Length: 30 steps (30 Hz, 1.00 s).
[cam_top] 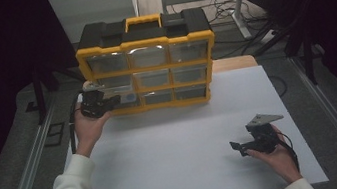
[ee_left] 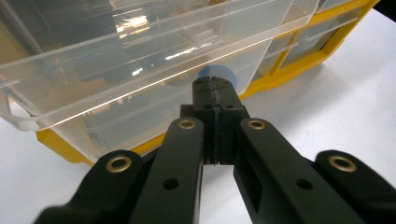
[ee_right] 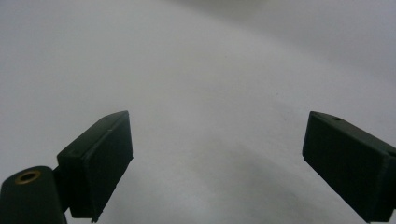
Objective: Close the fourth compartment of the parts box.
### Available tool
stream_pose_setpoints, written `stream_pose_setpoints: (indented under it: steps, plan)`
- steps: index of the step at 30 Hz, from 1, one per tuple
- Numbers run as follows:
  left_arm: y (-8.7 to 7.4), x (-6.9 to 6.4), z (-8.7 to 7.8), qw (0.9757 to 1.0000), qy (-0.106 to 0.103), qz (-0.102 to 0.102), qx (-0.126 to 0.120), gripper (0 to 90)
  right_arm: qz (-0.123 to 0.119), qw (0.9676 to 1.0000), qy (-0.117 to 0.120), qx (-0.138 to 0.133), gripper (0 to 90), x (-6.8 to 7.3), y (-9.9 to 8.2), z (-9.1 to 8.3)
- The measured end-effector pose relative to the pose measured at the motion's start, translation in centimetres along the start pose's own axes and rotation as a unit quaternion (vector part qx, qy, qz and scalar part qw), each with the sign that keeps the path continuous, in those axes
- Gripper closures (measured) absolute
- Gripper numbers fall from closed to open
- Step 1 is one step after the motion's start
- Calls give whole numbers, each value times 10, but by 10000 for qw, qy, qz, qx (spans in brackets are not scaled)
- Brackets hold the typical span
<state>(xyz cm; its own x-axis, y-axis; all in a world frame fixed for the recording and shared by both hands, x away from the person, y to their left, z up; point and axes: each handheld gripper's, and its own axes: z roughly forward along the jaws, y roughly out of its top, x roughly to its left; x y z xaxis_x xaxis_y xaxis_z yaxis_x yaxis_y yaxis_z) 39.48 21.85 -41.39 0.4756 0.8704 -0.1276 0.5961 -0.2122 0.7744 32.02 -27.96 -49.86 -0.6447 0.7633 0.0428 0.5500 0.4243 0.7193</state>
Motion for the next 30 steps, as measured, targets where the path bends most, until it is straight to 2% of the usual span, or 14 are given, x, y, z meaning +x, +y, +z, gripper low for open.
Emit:
stream_pose_setpoints:
  steps: [22,30]
  plan:
    - [13,7,15,9998,210,-40,47,895,-33,10000,-18,56,98,0,-2,0]
    - [18,8,17,9996,251,-117,-42,895,-45,10000,-23,60,100,1,-2,0]
